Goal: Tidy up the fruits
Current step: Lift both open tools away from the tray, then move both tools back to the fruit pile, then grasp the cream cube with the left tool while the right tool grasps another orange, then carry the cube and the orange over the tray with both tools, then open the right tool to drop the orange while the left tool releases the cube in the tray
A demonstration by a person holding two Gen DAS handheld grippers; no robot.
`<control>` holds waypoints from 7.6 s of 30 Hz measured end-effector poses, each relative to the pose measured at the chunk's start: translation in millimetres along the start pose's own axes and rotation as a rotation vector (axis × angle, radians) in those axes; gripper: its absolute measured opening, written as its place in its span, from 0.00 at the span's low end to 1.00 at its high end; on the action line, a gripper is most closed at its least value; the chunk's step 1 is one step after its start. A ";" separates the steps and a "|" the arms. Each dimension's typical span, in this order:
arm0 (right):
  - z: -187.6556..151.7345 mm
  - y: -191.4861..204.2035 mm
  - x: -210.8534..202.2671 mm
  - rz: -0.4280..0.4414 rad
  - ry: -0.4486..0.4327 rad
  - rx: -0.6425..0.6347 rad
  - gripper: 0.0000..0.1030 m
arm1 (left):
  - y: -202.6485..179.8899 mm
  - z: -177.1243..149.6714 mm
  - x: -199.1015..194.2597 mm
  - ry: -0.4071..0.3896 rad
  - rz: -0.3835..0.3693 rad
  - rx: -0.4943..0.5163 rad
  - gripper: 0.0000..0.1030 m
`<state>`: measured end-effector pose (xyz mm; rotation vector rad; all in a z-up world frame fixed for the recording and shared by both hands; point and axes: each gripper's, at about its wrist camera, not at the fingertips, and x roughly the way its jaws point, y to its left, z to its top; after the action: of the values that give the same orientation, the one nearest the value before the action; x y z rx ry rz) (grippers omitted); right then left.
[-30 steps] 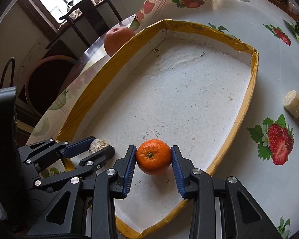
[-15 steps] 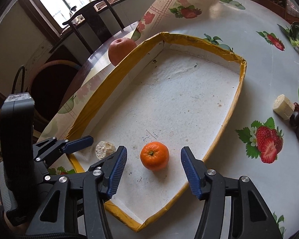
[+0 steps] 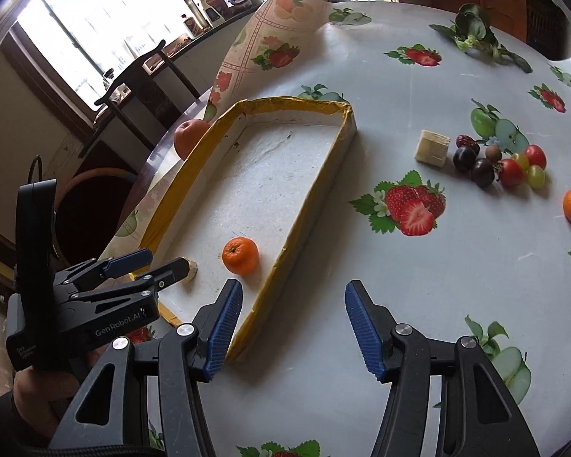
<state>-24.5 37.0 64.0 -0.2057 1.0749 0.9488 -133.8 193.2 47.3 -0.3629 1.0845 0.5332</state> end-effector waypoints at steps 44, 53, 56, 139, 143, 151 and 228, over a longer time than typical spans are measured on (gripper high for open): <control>-67.9 -93.3 -81.3 -0.228 -0.149 0.160 0.57 | -87.6 -2.5 -63.7 -0.249 -0.025 0.138 0.57; -71.0 -107.4 -85.4 -0.271 -0.167 0.170 0.57 | -94.6 3.2 -67.4 -0.300 -0.049 0.124 0.57; -73.1 -115.9 -87.0 -0.281 -0.171 0.186 0.57 | -102.5 3.7 -61.0 -0.284 -0.067 0.131 0.57; -42.4 -58.9 -107.0 -0.410 -0.246 -0.029 0.35 | -98.4 27.1 -41.8 -0.129 -0.152 0.071 0.31; -43.2 -45.1 -107.8 -0.404 -0.254 -0.054 0.35 | -87.3 23.9 -45.6 -0.134 -0.147 0.059 0.31; -40.3 -22.0 -106.4 -0.396 -0.265 -0.101 0.35 | -67.9 19.9 -52.7 -0.148 -0.134 0.035 0.31; 86.8 45.1 139.0 -0.069 0.072 -0.235 0.47 | 17.9 36.2 65.4 0.068 0.012 -0.107 0.43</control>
<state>18.2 191.1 6.5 -0.4707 1.0142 1.0105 -93.9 242.0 3.3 -0.4711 1.1270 0.5949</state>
